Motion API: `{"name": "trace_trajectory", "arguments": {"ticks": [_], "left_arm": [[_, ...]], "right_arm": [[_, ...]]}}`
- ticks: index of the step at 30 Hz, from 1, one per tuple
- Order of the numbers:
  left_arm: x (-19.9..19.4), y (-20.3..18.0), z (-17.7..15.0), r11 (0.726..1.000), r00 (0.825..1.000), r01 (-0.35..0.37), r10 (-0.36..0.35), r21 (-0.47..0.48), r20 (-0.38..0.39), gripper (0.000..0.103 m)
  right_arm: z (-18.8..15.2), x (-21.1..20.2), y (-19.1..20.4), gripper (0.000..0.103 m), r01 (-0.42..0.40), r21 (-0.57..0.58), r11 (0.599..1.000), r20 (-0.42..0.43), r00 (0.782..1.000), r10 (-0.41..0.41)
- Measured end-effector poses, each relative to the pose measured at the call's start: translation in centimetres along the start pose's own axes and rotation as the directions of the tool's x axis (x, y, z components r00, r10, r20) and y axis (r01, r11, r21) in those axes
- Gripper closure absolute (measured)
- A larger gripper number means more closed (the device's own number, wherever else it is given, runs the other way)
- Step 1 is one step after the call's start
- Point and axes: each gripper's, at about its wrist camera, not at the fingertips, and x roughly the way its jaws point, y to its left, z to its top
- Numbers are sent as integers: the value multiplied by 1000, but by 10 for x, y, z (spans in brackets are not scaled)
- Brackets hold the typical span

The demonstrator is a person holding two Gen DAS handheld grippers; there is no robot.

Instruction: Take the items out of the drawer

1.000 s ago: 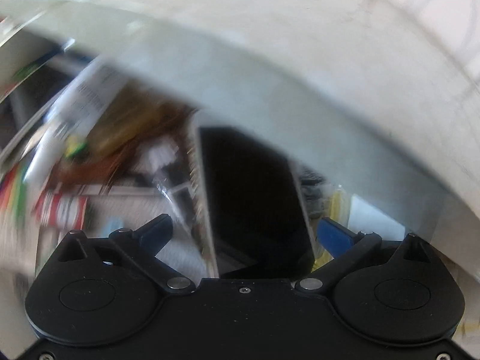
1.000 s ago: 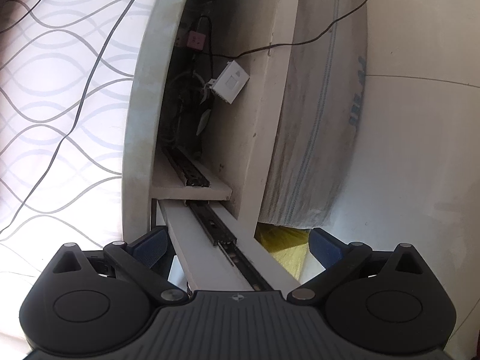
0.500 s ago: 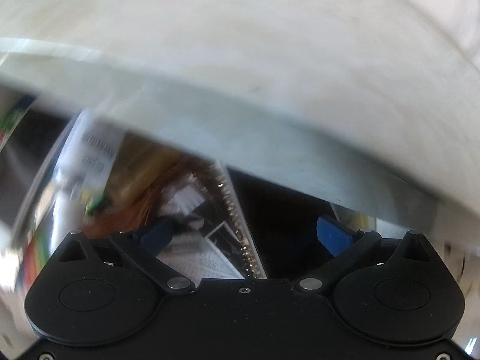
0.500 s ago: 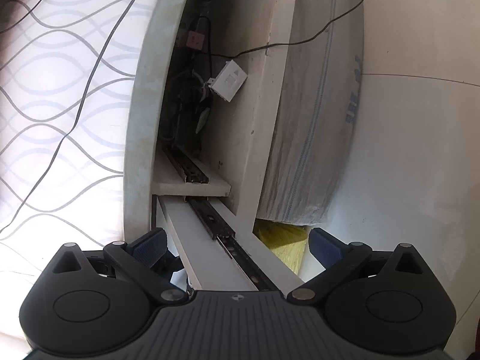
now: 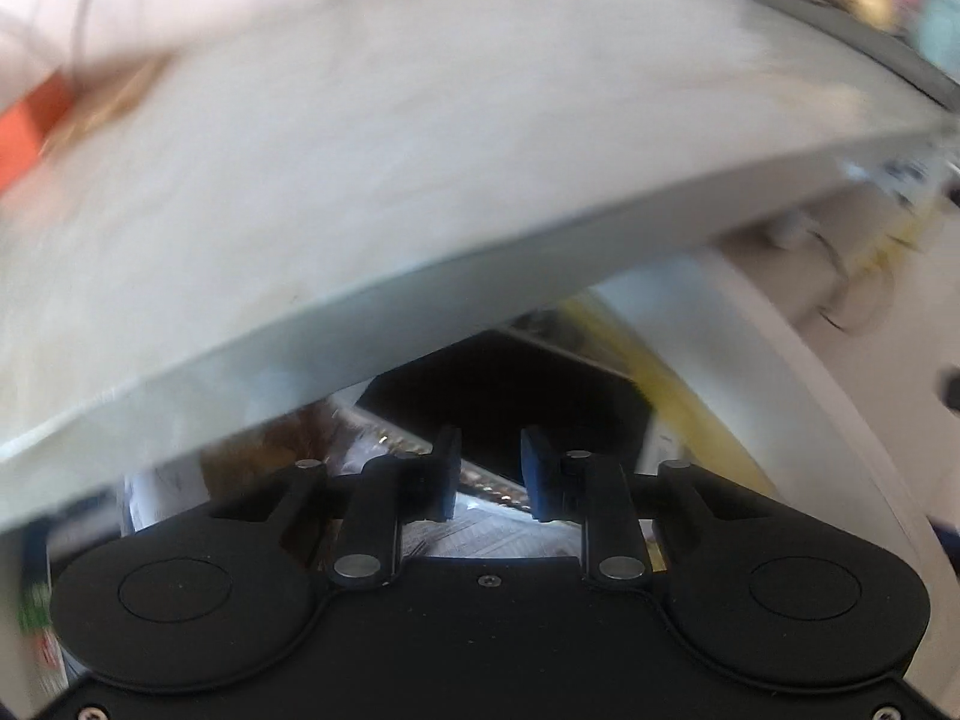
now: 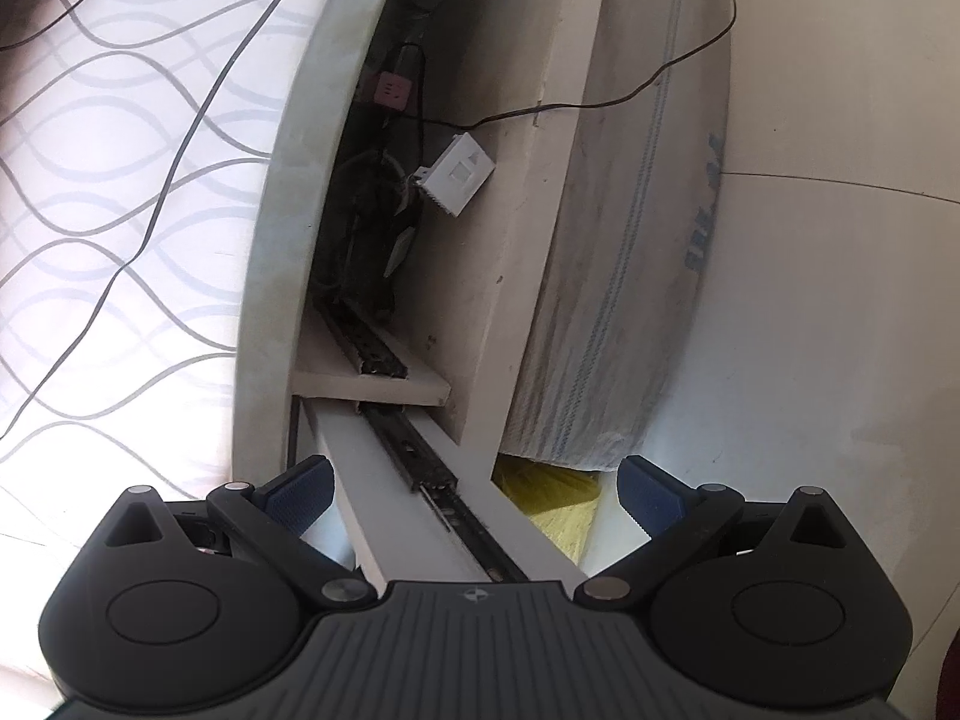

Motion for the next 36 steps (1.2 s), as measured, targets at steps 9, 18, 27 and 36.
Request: {"name": "trace_trajectory", "arguments": {"ticks": [9,18,27,36], "left_arm": [[29,-71,-70,904,993,69,-104,423,62,76],[7,-127,-106,754,987,60,-145,655,76,29],[3,-106,-116,718,983,145,-184,681,-15,70],[5,-69,-127,685,987,159,-99,711,-125,93]], "right_arm": [[0,-2,1,0,17,-13,1000,15,1000,-17],[-1,3,-1,0,38,-13,999,12,999,-38],[-1,2,-2,0,49,-16,999,25,999,-48],[1,1,-4,0,57,-17,998,28,998,-56]]}}
